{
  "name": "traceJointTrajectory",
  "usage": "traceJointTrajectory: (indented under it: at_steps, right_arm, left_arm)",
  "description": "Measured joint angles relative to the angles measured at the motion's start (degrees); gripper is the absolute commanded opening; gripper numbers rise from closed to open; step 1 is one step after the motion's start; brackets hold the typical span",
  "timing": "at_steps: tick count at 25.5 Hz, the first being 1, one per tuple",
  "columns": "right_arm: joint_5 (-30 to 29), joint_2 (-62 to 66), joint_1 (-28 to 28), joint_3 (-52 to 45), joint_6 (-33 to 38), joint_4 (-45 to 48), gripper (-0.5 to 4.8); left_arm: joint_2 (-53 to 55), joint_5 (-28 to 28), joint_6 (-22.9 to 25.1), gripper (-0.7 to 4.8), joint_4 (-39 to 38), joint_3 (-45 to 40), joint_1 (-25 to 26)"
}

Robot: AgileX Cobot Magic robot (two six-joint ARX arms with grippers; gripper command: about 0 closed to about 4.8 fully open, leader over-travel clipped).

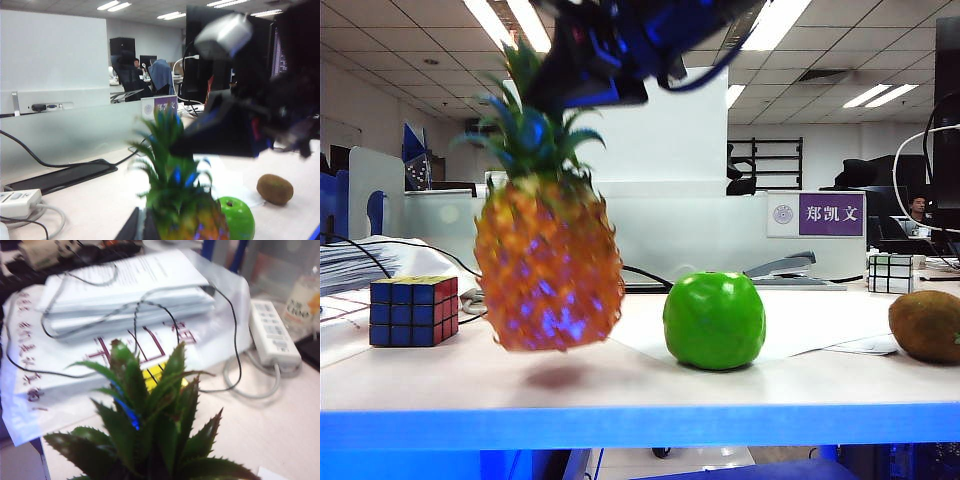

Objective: Arrange all the fruits from large to small from left to right in a row.

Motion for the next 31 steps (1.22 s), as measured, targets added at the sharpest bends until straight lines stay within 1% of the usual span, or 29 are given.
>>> traceJointTrajectory:
  at_steps: [8, 18, 29, 30, 31]
  right_arm:
    - [0.0, 1.5, 0.1, -1.8, 0.0, 8.5, -0.06]
    - [-0.1, 5.6, 0.1, -2.1, -1.2, 12.4, -0.06]
    - [-0.2, 7.3, 0.6, -2.1, -1.4, 14.4, -0.05]
    - [-0.3, 7.3, 0.7, -2.1, -1.4, 14.5, 0.01]
    - [-0.4, 7.3, 0.7, -2.1, -1.3, 14.4, 0.35]
  left_arm:
    - [0.0, 0.0, -0.4, -0.06, 0.3, 0.0, 0.0]
    - [0.0, 0.0, -0.4, -0.06, 0.3, 0.0, 0.0]
    - [0.0, 0.0, -0.4, -0.06, 0.3, 0.0, 0.0]
    - [0.0, 0.0, -0.4, -0.06, 0.3, 0.0, 0.0]
    - [0.0, 0.0, -0.4, -0.06, 0.3, 0.0, 0.0]
